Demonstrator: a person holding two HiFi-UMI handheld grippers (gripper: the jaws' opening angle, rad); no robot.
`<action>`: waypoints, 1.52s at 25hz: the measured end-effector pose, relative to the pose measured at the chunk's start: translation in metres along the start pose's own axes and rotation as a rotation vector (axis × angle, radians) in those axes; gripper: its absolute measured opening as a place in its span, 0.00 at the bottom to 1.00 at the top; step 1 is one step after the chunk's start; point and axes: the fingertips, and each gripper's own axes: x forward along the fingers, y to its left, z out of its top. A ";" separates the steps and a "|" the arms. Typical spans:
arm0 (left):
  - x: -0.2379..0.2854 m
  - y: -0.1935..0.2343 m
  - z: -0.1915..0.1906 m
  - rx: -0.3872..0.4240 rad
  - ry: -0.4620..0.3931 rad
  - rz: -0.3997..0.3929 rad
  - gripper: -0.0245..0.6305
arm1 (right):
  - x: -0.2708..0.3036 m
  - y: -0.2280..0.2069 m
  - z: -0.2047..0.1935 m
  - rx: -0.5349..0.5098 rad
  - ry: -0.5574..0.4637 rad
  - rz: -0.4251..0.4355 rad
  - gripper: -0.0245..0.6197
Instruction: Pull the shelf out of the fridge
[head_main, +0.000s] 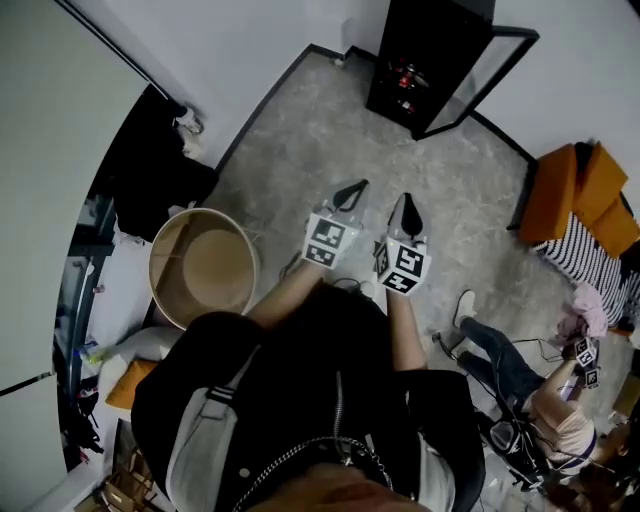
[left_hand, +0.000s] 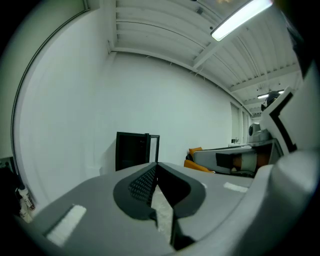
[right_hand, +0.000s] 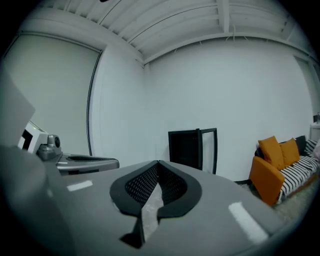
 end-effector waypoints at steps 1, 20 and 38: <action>-0.003 0.006 0.000 0.000 0.000 -0.008 0.05 | 0.001 0.007 -0.001 -0.003 0.004 -0.008 0.04; 0.029 0.056 -0.008 0.011 0.036 -0.089 0.05 | 0.047 0.026 -0.016 0.027 0.037 -0.083 0.04; 0.197 0.051 0.038 0.010 0.029 -0.038 0.05 | 0.166 -0.088 0.049 0.017 -0.002 0.006 0.04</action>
